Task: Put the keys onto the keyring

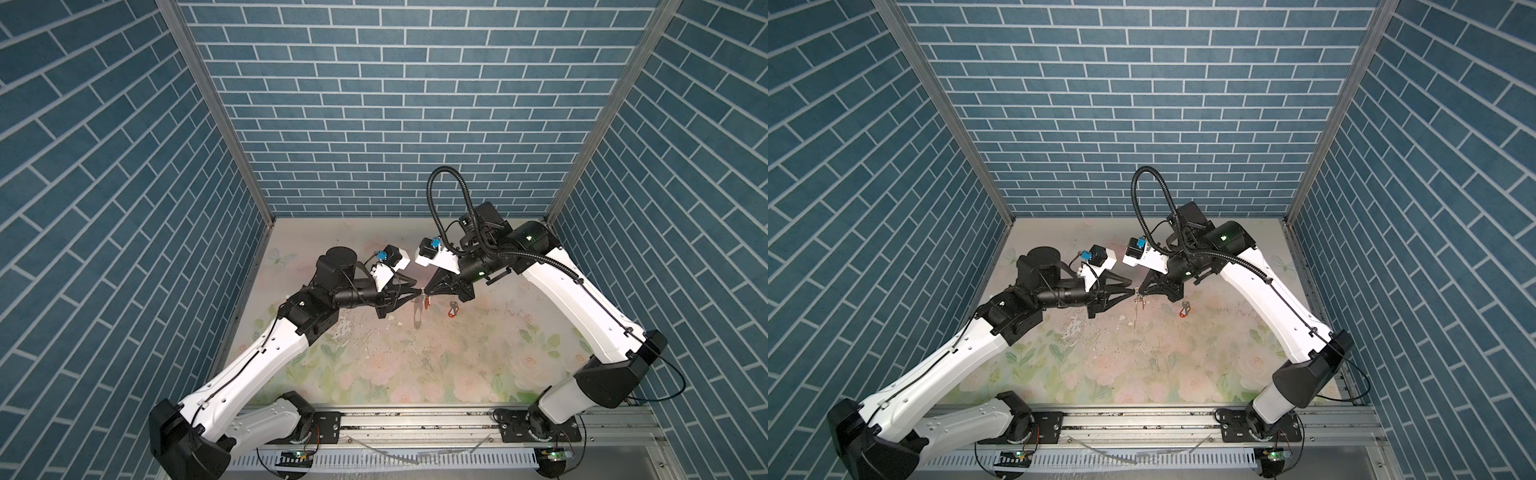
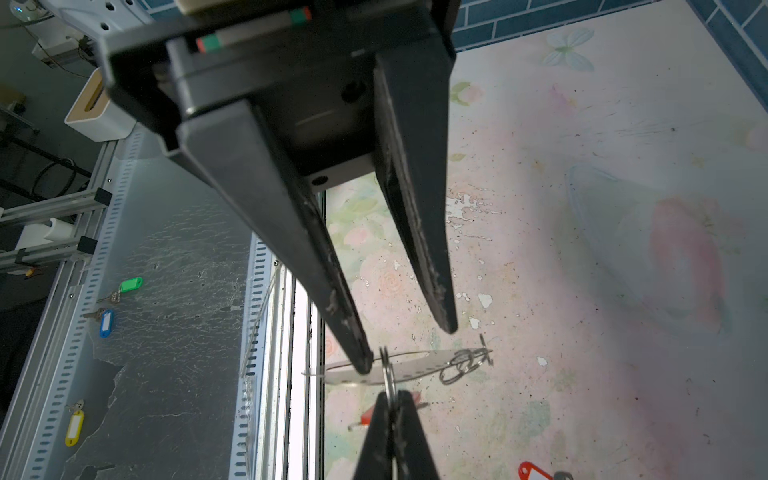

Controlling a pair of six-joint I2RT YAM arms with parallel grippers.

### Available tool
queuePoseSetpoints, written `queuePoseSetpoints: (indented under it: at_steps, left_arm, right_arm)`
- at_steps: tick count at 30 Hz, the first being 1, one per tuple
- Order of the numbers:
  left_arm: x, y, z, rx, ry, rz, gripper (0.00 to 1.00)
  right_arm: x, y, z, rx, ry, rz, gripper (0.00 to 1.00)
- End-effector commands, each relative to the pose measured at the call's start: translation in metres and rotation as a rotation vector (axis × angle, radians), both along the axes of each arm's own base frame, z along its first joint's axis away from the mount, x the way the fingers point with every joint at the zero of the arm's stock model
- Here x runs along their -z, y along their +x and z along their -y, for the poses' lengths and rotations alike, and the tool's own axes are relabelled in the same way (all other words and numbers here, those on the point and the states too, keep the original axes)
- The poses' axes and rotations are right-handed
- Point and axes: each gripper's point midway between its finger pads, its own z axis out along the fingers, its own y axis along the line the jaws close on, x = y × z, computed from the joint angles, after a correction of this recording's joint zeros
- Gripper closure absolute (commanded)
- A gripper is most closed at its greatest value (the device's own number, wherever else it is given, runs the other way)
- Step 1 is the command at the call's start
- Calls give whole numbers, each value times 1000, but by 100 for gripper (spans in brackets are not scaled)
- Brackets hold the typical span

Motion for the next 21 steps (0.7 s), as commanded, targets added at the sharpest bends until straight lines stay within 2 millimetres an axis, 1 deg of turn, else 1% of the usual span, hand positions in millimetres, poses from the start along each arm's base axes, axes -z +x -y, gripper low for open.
queuePoseSetpoints:
  at_steps: [1, 5, 8, 13, 15, 17, 21]
  left_arm:
    - [-16, -6, 6, 50, -34, 47, 68]
    - [-16, -5, 7, 56, -31, 49, 69]
    - [-16, -4, 9, 59, -28, 50, 71]
    - [-16, -4, 10, 66, -27, 52, 83]
    - [-15, -3, 11, 64, -28, 56, 93]
    - [-13, -3, 11, 62, -30, 61, 100]
    - [-7, -2, 11, 48, -46, 71, 100]
  right_arm:
    - [-14, -6, -2, -63, 52, 37, 100]
    - [-15, -7, -2, -69, 60, 33, 100]
    - [-17, -8, -3, -73, 68, 34, 100]
    - [-19, -9, -3, -76, 76, 36, 100]
    - [-19, -9, -3, -74, 77, 35, 100]
    - [-19, -8, -4, -63, 84, 33, 100]
    - [-17, 0, -5, 2, 99, 56, 100]
